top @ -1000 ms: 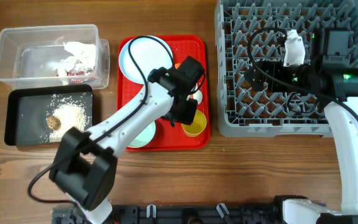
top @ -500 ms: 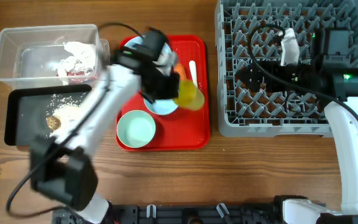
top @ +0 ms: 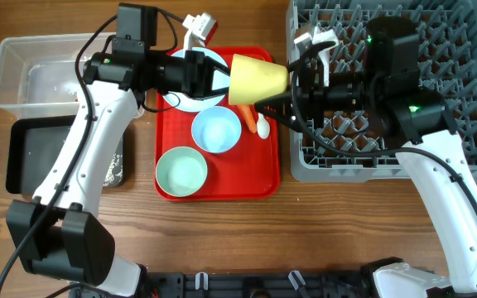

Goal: Sort waste into correct bins and load items into the dishwasher rack

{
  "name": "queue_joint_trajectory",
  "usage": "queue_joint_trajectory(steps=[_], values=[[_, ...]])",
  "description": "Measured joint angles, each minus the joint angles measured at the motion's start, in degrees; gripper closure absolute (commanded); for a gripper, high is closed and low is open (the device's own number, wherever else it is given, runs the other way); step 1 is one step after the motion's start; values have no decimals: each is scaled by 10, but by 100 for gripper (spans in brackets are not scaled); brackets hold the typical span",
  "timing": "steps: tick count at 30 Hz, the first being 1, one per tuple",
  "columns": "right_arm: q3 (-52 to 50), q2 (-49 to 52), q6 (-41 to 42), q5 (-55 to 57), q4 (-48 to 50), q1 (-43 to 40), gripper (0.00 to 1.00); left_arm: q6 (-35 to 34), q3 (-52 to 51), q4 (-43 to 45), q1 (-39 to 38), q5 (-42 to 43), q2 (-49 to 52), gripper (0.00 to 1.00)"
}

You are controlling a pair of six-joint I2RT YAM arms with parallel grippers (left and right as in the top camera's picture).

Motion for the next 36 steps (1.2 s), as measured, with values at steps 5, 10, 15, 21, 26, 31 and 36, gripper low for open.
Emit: queue_joint_trajectory(steps=[5,10,15,21,26,31,36], values=[[0,1,45,-3,43,2,46,7,0,0,-12,-1,0,96],[0,2,52,-2,44,2,49,9,0,0,-12,-4,0,79],[0,2,52,25,15,-22,50,8,0,-21,-12,-101,-1,66],[2,1,63,216,-148,-107,52,8,2,-136,-25,-440,0,59],[18,2,120,448,-315,-87,54,8,2,-143,-26,-600,0,58],[30,30,179,638,-429,-83,55,8,2,-143,-35,-646,0,57],[32,192,188,675,-431,-83,56,8,2,-143,-61,-653,0,57]])
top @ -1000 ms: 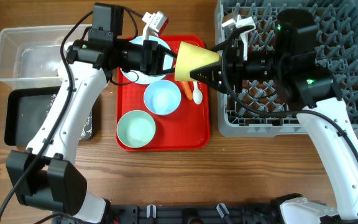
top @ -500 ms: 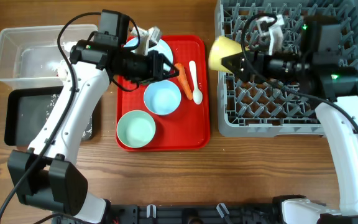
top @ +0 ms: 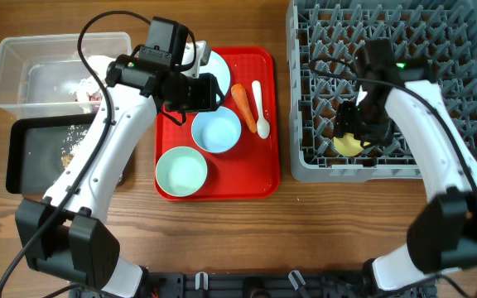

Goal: Sort waste into correct bins and load items into the dishwasher rack
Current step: 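Lower the yellow cup upside down into the dish rack and release, then withdraw the right gripper from the rack toward the red tray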

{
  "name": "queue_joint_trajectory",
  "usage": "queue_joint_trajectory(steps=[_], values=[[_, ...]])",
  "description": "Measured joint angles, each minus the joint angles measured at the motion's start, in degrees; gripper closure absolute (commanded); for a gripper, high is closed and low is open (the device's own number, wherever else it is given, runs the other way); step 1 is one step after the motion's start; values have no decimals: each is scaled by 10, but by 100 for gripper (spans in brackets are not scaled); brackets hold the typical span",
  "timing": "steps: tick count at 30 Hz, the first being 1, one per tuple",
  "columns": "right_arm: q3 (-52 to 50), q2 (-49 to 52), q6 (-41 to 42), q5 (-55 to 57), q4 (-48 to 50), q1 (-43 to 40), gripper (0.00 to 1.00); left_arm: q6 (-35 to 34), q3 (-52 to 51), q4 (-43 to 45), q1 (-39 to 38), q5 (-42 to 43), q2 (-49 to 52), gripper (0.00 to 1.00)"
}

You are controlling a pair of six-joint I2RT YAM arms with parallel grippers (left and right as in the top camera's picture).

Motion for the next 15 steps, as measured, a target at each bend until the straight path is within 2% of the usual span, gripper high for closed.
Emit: queue_joint_trajectory(steps=[2,3,5,8,10,14,15], values=[[0,15,0,0,0,0,33,0,0,0,-2,-7,0,57],[0,15,0,0,0,0,26,0,0,0,-2,-10,0,57],[0,15,-1,0,0,0,26,0,0,0,-2,-12,0,57],[0,15,0,-1,0,0,34,0,0,0,-2,-19,0,57],[0,15,-10,-16,-1,0,36,0,0,0,-2,-19,0,57],[0,15,-30,-45,-34,0,37,0,0,0,-3,-21,0,57],[0,15,-38,-49,-46,0,33,0,0,0,-4,-21,0,57]])
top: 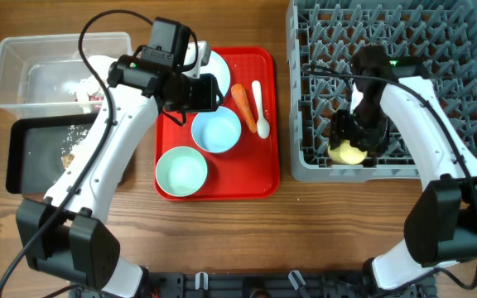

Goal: Sort waste into correct bins and load items into the dishwasher rack
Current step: 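Withdraw the right gripper from the rack toward the red tray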

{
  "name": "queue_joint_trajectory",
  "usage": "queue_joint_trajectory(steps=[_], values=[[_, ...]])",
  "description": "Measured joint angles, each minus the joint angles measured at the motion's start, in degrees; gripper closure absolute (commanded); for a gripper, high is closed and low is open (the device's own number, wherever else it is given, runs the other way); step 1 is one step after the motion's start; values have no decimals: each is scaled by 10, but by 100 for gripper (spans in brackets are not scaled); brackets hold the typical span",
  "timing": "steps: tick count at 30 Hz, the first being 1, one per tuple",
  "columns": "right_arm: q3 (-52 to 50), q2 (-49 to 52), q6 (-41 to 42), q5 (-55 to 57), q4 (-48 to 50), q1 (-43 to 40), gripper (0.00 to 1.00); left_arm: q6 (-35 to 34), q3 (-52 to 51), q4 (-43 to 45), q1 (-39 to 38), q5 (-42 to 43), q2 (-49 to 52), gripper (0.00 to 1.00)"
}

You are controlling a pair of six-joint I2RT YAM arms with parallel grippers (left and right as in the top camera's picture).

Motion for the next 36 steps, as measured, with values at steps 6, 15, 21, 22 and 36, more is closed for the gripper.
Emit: queue_joint_trajectory(steps=[6,15,21,22,36], values=[[0,0,-11,-5,25,0,3,0,0,-1,0,-2,0,58],[271,3,-26,-69,-18,23,6,0,1,-49,-1,-2,0,69],[269,3,-3,-109,52,153,10,-32,0,-148,-5,-84,0,41],[265,4,2,-109,59,159,10,-38,0,-146,-5,-94,0,42],[209,7,31,-109,114,169,12,-64,-19,-89,-66,-124,1,48]])
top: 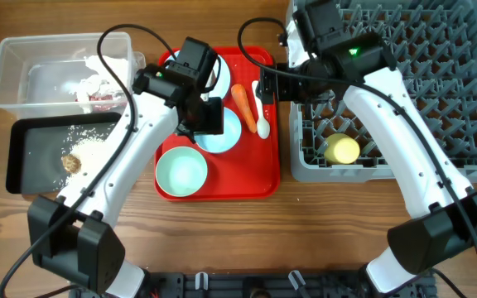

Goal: Sort waste into correct bins and load items into the dishwasher rack

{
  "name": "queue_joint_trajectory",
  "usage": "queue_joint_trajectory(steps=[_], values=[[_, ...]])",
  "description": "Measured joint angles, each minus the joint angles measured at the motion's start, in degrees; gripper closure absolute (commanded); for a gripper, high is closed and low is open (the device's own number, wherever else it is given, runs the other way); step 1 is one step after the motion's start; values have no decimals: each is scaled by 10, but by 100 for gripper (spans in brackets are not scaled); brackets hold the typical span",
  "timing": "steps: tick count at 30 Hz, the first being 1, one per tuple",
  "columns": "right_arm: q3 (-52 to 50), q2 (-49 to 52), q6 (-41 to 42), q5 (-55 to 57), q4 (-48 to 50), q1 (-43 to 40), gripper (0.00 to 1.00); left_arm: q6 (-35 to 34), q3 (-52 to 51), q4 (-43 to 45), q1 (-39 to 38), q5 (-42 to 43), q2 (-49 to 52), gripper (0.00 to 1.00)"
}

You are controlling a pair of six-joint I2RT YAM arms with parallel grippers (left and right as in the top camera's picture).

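A red tray (pixel 263 186) holds a mint bowl (pixel 181 172), a light blue bowl (pixel 228 136), a carrot (pixel 243 102), a white spoon (pixel 260 110) and a white plate (pixel 219 64) that is mostly hidden. My left gripper (pixel 210 116) hangs over the blue bowl's left rim; its jaws are not readable from above. My right gripper (pixel 268 87) is open over the tray's right edge, just above the spoon. A yellow cup (pixel 342 150) lies in the grey dishwasher rack (pixel 437 50), in its front left part.
At the back left a clear bin (pixel 23 58) holds crumpled white and pinkish waste (pixel 93 91). In front of it a black bin (pixel 23 157) holds crumbs and a brown lump (pixel 72 162). Cables loop above the tray.
My right gripper has left the yellow cup lying in the rack and now sits over the tray's right edge by the spoon. My left gripper has moved from the plate to the blue bowl.
First my right gripper held the yellow cup above the tray while the left was at the plate. Then the right was down in the rack's front left with the cup. Now the cup lies there alone and both grippers are over the tray.
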Motion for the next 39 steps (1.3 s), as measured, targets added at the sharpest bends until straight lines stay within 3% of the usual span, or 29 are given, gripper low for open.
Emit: queue_joint_trajectory(steps=[6,9,11,12,18,26,28,33,36,39], values=[[0,0,4,0,3,0,16,-14,-41,51,-25,-4,5,47],[0,0,16,0,5,0,20,-60,-43,63,-20,-36,6,47],[0,0,22,0,8,0,20,-93,-44,75,-11,-56,6,58],[0,0,28,0,8,0,20,-106,-44,80,-4,-63,6,59],[0,30,45,-1,13,3,21,-139,-44,125,51,-77,6,55],[-1,150,76,-8,29,92,52,-143,-44,144,97,-79,6,55],[-1,187,83,-9,37,104,57,-143,-44,144,136,-82,6,55],[-3,221,101,-3,55,108,57,-143,-44,144,215,-87,6,53],[-4,222,111,18,68,108,59,-143,-44,144,242,-88,6,49],[-51,223,127,28,115,108,74,-143,-44,143,250,-87,6,37]])
